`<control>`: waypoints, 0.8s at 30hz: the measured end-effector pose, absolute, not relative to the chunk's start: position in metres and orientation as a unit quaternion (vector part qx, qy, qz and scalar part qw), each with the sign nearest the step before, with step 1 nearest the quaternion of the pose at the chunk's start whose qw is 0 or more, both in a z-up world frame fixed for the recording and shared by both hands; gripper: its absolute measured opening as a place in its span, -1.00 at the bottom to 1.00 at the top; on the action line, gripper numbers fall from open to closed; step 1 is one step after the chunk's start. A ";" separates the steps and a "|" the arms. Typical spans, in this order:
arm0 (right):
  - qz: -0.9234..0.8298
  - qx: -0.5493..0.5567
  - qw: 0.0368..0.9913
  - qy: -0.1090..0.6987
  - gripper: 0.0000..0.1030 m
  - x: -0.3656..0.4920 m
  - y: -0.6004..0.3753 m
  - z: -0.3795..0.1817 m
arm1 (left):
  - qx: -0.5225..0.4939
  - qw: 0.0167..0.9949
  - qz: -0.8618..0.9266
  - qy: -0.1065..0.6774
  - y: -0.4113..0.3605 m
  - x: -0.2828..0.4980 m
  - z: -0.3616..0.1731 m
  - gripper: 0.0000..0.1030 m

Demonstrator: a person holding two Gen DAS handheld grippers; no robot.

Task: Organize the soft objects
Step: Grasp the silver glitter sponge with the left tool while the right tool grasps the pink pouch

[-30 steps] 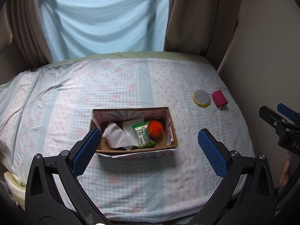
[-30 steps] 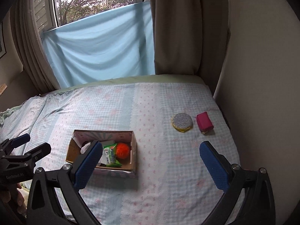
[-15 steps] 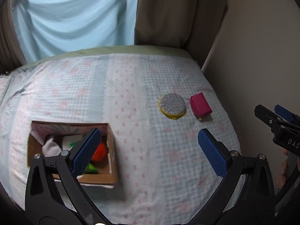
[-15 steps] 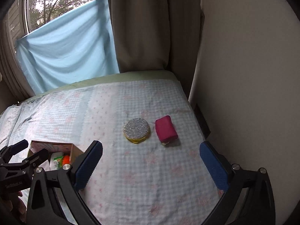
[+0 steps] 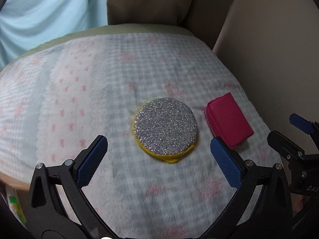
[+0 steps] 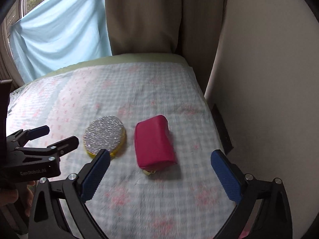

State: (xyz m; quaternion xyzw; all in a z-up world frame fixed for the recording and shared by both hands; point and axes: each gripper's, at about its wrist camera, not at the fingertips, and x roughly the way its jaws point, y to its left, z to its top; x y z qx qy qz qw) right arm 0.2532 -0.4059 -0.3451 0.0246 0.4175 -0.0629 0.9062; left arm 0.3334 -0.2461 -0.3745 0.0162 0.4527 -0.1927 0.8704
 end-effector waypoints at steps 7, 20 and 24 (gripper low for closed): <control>-0.036 -0.010 0.912 0.408 0.92 0.282 -0.413 -0.394 | 0.043 0.856 -0.223 0.464 -0.276 0.370 -0.431 0.99; 0.028 -0.049 0.902 0.427 0.24 0.309 -0.401 -0.449 | 0.094 0.851 -0.248 0.454 -0.295 0.382 -0.464 0.94; 0.029 -0.049 0.902 0.427 0.16 0.310 -0.401 -0.452 | 0.106 0.849 -0.256 0.449 -0.297 0.380 -0.464 0.74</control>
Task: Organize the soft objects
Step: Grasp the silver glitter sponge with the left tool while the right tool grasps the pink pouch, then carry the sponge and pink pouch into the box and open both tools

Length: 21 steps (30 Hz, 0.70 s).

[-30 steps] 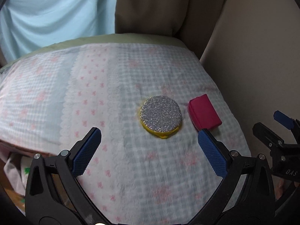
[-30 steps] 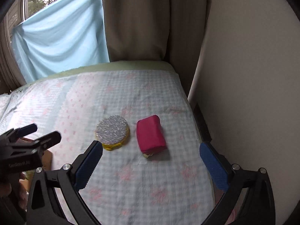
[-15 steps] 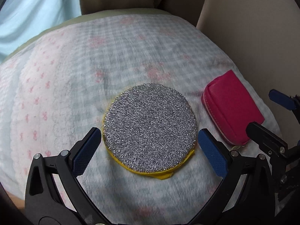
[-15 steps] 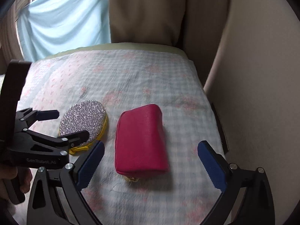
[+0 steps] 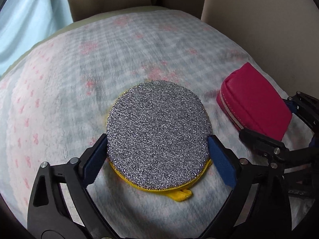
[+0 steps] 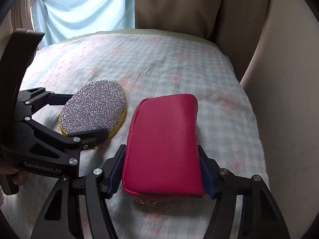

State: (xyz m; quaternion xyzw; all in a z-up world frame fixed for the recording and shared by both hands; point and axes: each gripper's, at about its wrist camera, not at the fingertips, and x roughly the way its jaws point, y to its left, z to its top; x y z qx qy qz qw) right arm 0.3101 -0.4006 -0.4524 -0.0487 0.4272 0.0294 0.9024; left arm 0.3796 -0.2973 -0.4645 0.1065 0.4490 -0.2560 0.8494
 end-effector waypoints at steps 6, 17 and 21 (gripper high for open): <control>0.023 -0.039 0.905 0.422 0.09 0.309 -0.399 -0.452 | 0.114 0.849 -0.265 0.442 -0.300 0.373 -0.457 -0.10; 0.008 -0.015 0.910 0.413 0.05 0.300 -0.401 -0.441 | 0.121 0.859 -0.261 0.424 -0.301 0.354 -0.440 -0.36; 0.001 -0.004 0.913 0.408 0.05 0.294 -0.402 -0.424 | 0.116 0.861 -0.257 0.424 -0.296 0.352 -0.422 -0.36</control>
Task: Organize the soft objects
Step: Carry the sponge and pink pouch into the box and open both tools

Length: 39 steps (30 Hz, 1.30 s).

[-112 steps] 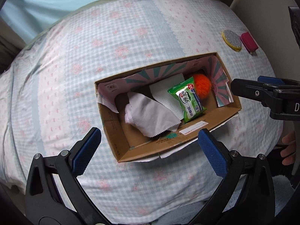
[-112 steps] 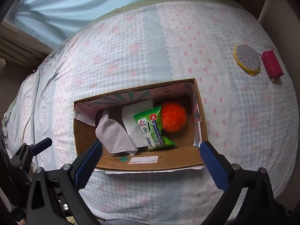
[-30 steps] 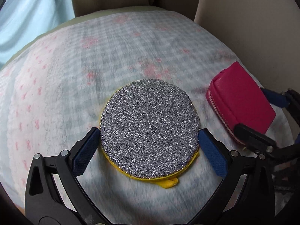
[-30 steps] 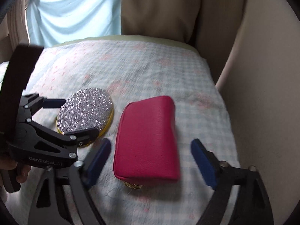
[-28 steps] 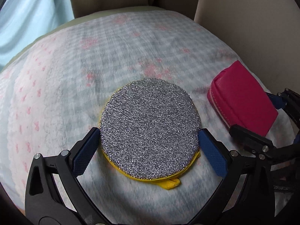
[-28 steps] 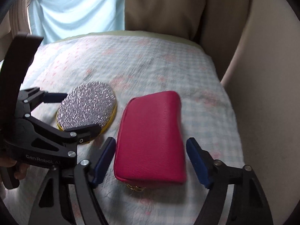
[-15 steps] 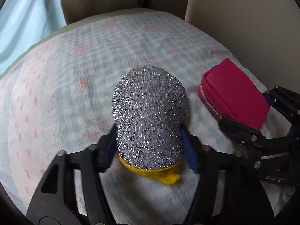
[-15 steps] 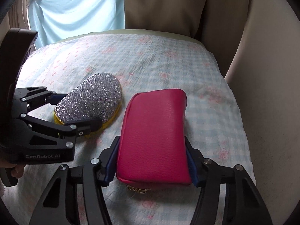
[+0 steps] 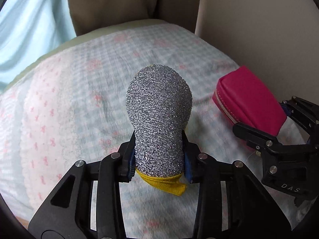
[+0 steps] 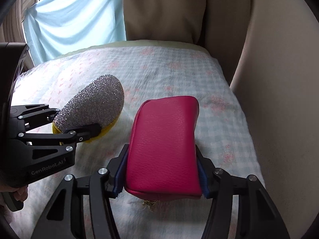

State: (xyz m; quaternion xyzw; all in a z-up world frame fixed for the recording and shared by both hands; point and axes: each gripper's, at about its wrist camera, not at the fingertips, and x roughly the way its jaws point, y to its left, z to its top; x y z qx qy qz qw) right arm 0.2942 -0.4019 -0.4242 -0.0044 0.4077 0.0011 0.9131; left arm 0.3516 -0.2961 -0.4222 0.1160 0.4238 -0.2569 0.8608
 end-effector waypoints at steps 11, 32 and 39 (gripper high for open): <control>-0.019 0.021 0.927 0.374 0.05 0.259 -0.382 -0.316 | 0.080 0.884 -0.250 0.387 -0.260 0.323 -0.304 -0.36; 0.047 0.057 0.917 0.391 0.05 0.171 -0.175 -0.149 | 0.041 0.899 -0.170 0.401 -0.026 0.221 -0.145 -0.35; 0.069 0.063 0.907 0.411 0.05 0.165 -0.096 -0.159 | 0.041 0.892 -0.148 0.426 0.053 0.212 -0.154 -0.35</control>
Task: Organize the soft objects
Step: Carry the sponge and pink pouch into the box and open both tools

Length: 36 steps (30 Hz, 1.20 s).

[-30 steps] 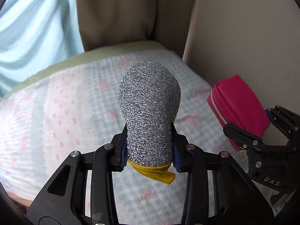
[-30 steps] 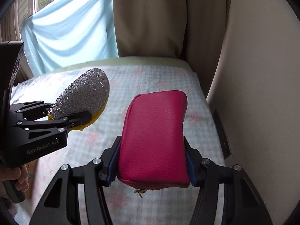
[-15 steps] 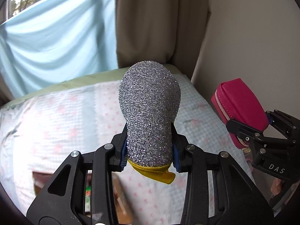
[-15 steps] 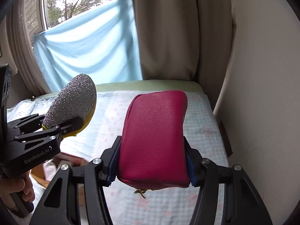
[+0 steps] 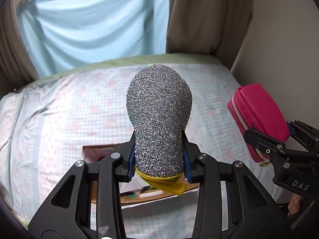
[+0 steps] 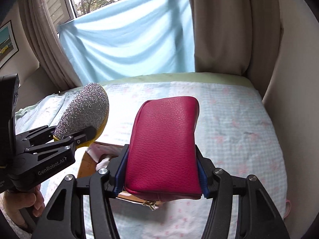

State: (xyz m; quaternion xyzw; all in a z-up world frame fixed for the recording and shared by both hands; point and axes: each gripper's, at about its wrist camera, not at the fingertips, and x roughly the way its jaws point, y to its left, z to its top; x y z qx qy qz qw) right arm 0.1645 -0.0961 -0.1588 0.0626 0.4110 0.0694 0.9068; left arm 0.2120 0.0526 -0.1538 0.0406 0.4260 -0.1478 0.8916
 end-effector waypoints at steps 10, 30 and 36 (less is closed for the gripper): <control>0.081 0.120 0.853 0.502 0.05 0.197 -0.031 -0.238 | 0.065 0.846 -0.153 0.507 0.123 0.228 -0.228 -0.35; 0.015 0.211 0.768 0.605 0.85 0.271 -0.016 -0.344 | 0.120 0.765 -0.184 0.606 0.148 0.261 -0.352 1.00; 0.013 0.184 0.754 0.630 0.93 0.275 -0.025 -0.354 | 0.111 0.756 -0.172 0.621 0.165 0.254 -0.364 1.00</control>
